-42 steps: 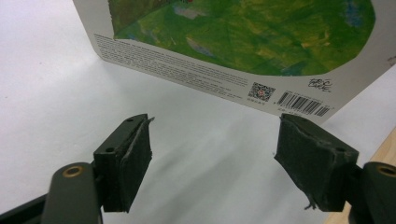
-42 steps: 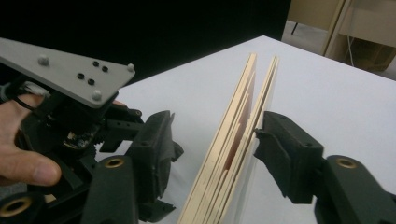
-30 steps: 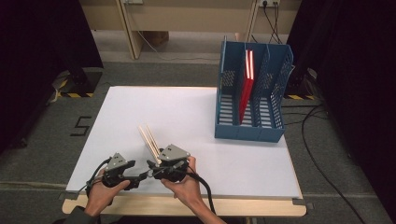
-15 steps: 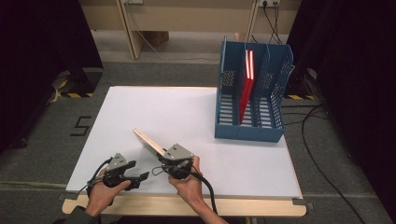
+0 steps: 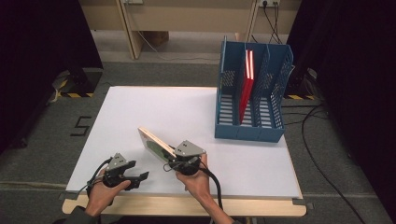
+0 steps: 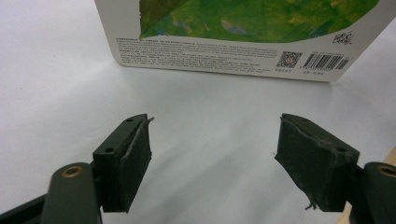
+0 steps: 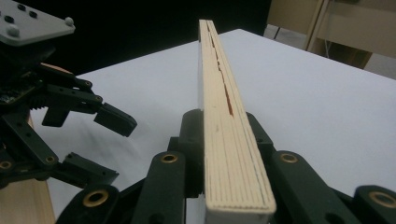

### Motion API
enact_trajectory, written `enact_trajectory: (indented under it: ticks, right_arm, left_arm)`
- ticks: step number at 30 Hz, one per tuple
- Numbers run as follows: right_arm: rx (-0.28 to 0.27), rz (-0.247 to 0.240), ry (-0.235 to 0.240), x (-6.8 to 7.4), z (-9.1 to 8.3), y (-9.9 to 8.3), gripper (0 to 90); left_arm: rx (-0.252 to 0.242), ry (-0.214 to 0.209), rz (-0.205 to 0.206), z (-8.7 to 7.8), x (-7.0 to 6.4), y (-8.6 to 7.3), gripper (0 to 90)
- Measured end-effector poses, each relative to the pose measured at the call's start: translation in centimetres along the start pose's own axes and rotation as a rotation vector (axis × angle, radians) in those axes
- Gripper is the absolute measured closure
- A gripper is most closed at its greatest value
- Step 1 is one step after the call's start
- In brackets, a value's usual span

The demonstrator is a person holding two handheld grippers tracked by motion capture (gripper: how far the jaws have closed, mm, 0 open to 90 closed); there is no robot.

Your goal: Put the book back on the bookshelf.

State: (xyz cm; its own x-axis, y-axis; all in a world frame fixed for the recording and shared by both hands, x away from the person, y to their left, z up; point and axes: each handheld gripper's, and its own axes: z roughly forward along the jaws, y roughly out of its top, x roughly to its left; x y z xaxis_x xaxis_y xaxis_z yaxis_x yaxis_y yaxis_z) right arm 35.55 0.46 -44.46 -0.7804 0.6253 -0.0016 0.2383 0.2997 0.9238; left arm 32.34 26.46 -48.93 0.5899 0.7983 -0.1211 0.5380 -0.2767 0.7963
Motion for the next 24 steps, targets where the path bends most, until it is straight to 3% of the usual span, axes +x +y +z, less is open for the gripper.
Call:
enact_trajectory:
  ticks: [7,15,17,24]
  right_arm:
    - [-0.019,0.005,0.009,-0.1,0.5,-1.0,69.1]
    - [-0.035,0.019,0.017,0.1,1.8,-2.0,69.0]
    - [-0.043,0.046,0.026,0.0,2.1,-2.2,69.3]
    - [-0.065,0.044,0.028,0.0,2.7,-2.5,69.0]
  left_arm:
    - [0.001,-0.001,-0.002,0.0,-0.1,0.0,25.4]
    - [0.003,-0.001,0.001,0.0,0.0,0.0,25.4]
    - [0.003,-0.002,0.000,0.1,-0.1,0.0,25.4]
    - [0.007,-0.001,0.003,0.0,0.0,0.0,25.3]
